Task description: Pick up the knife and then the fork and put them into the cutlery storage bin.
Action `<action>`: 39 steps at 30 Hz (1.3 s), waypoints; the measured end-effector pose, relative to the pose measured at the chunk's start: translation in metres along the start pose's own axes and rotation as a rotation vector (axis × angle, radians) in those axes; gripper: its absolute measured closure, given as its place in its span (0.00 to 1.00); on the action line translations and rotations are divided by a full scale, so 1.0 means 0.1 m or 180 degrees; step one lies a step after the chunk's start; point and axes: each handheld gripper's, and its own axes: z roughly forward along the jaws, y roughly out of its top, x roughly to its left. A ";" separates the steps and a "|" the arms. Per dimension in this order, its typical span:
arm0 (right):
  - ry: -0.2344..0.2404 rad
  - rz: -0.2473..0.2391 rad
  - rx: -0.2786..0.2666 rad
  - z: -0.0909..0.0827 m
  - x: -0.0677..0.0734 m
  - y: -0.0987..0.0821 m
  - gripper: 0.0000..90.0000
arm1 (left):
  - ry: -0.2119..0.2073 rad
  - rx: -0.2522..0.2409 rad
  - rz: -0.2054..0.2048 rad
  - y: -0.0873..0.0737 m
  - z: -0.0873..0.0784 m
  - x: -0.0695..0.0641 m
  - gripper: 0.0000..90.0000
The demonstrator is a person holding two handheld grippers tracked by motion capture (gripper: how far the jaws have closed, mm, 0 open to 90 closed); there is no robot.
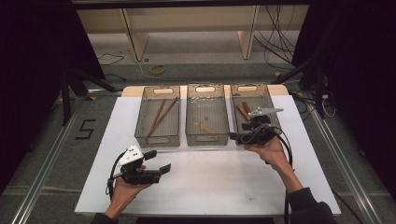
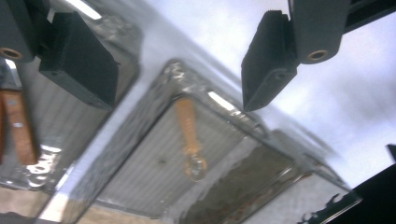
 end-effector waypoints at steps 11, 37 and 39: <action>0.0155 -0.0067 -0.0146 0.03 0.23 -0.35 0.28 | -0.0030 0.0025 0.0033 0.00 0.01 -0.02 0.19; 0.0266 -0.0063 -0.0463 -0.27 0.46 -0.82 0.26 | -0.0095 0.0028 0.0017 0.00 0.00 -0.03 0.19; 0.0266 -0.0071 -0.0466 -0.28 0.46 -0.85 0.26 | -0.0102 0.0033 0.0020 0.00 0.00 -0.03 0.19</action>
